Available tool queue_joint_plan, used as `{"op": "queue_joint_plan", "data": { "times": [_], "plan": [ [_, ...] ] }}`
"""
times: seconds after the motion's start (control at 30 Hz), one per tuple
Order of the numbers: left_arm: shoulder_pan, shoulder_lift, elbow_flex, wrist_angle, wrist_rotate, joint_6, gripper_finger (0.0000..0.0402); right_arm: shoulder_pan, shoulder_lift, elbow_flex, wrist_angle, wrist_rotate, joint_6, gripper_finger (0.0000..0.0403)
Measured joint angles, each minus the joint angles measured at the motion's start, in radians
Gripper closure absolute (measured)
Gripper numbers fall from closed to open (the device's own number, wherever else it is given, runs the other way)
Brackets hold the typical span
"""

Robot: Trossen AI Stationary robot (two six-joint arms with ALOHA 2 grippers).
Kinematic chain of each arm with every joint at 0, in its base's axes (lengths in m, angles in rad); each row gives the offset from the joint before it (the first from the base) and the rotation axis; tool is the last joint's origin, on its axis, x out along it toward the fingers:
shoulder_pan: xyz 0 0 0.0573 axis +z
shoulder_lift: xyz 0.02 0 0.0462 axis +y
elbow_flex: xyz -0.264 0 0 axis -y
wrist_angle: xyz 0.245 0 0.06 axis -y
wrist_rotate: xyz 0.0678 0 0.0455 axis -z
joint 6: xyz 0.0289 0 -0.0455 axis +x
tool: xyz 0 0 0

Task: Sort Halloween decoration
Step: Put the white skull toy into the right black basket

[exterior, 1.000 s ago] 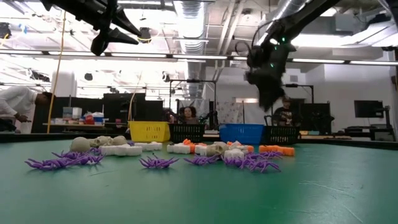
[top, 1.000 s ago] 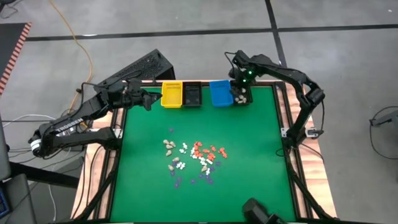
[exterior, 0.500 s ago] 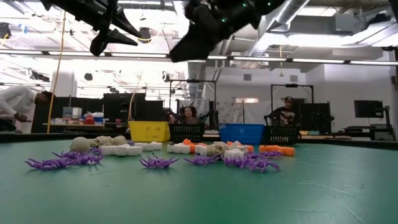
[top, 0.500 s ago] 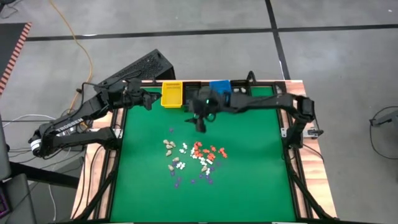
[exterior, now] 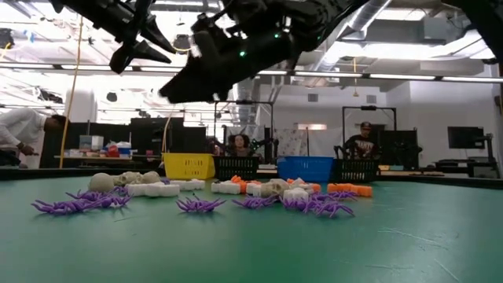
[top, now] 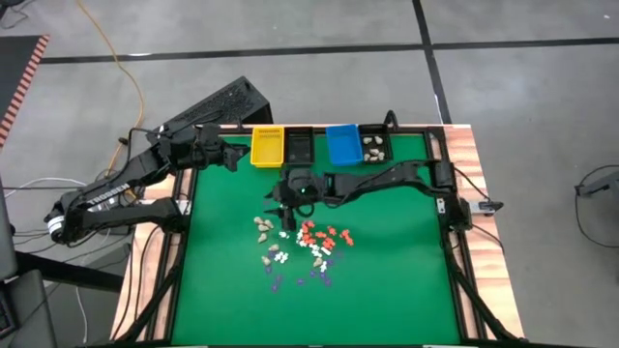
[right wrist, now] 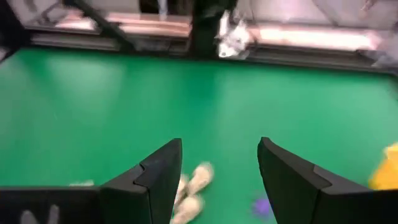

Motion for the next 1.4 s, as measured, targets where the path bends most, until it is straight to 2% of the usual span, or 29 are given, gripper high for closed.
{"op": "queue_joint_plan", "data": {
  "times": [0.23,0.4,0.5,0.67,0.77,0.87,1.23,1.4],
  "plan": [
    [0.0,-0.001,0.0,-0.012,-0.048,0.033,0.0301,0.038,0.129,0.072,0.0,0.0,0.035,0.0168],
    [0.0,-0.001,0.0,-0.036,-0.042,0.075,0.0294,0.056,0.207,0.132,-0.041,0.007,0.071,0.0168],
    [0.0,-0.001,0.0,-0.08,-0.04,0.091,0.027,0.057,0.232,0.152,-0.092,0.027,0.101,0.0168],
    [0.0,0.0,0.0,-0.129,-0.052,0.102,0.0204,0.05,0.24,0.156,-0.089,0.031,0.105,0.0168],
    [0.0,0.0,0.0,-0.148,-0.091,0.1,0.0168,0.046,0.259,0.155,-0.083,0.031,0.109,0.0168],
    [0.0,0.0,0.0,-0.173,-0.124,0.094,0.015,0.046,0.262,0.154,-0.115,0.031,0.138,0.0168],
    [0.0,0.0,0.0,-0.202,-0.128,0.102,0.0145,0.041,0.29,0.157,-0.137,0.044,0.139,0.0169],
    [0.0,0.0,0.0,-0.201,-0.128,0.102,0.0145,0.033,0.291,0.157,-0.143,0.06,0.144,0.0202]
  ]
}}
